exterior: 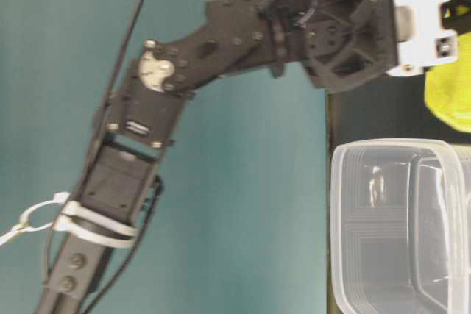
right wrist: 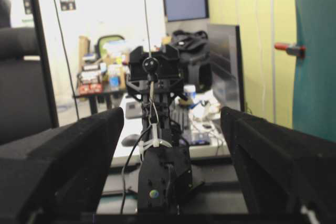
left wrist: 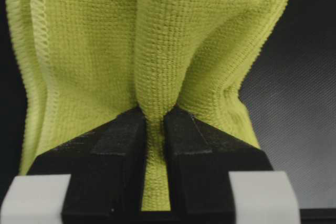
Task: Place the yellow towel into the container with the left arm.
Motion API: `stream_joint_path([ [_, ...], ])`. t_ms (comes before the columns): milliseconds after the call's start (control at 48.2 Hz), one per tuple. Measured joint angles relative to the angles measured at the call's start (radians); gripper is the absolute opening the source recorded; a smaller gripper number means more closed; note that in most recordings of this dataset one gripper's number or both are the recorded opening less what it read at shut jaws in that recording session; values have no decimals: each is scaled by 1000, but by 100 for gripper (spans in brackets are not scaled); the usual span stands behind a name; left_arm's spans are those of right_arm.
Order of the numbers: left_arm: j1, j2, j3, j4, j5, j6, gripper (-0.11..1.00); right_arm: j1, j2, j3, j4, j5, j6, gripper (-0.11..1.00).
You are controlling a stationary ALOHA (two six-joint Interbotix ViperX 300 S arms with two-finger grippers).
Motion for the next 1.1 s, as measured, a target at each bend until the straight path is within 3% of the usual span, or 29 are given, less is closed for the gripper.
stream_joint_path([
  [270, 8, -187, -117, -2, 207, -8, 7, 0, -20, -8, 0, 0, 0, 73],
  [456, 12, -351, -103, 0, 356, -15, 7, 0, -26, -11, 0, 0, 0, 73],
  [581, 18, -454, 9, 0, 411, -26, 7, 0, -25, -11, 0, 0, 0, 73],
  [705, 20, -534, 167, 0, 393, -28, 7, 0, -25, -11, 0, 0, 0, 73],
  [954, 34, -683, 506, 0, 160, -17, 7, 0, -26, -11, 0, 0, 0, 73],
  [1099, 44, -703, 623, -2, 40, -14, 7, 0, -25, -11, -2, 0, 0, 73],
])
